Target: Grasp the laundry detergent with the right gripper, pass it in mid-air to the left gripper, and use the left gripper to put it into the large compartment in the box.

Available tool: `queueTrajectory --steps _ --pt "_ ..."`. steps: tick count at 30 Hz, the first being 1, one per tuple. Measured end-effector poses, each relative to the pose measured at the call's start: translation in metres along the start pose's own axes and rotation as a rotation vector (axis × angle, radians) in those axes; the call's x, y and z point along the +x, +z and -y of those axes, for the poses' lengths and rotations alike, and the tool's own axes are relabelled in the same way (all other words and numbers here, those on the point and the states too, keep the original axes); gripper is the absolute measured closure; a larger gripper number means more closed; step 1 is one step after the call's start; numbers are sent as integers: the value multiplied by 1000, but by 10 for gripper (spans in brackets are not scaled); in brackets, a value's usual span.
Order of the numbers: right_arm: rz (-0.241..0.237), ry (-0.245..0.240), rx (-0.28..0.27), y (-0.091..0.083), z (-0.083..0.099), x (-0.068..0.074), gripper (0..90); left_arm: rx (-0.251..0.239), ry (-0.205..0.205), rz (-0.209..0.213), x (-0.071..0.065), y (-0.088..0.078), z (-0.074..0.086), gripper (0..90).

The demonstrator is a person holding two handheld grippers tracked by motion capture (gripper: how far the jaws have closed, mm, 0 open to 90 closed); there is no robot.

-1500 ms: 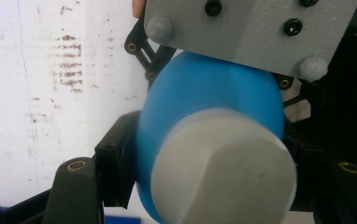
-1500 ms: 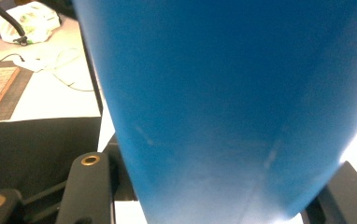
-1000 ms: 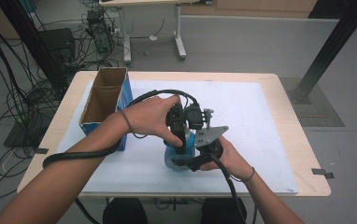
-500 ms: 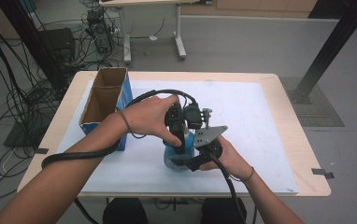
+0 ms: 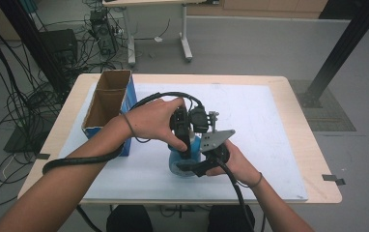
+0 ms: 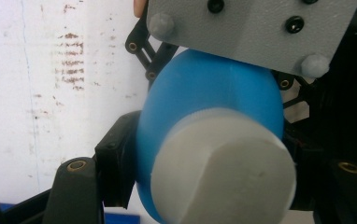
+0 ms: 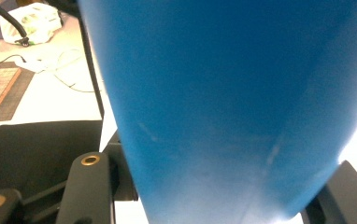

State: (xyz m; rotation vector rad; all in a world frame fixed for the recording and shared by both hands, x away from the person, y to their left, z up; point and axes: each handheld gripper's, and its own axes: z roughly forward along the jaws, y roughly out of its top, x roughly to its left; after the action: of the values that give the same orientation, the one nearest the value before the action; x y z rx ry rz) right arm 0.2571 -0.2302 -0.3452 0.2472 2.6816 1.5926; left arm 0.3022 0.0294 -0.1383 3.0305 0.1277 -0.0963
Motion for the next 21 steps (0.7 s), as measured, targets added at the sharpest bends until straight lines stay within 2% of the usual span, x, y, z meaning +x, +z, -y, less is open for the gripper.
queueTrajectory --steps 21 --pt "-5 -1 -2 1 0 0 420 1 -7 0 -1 0 1 354"
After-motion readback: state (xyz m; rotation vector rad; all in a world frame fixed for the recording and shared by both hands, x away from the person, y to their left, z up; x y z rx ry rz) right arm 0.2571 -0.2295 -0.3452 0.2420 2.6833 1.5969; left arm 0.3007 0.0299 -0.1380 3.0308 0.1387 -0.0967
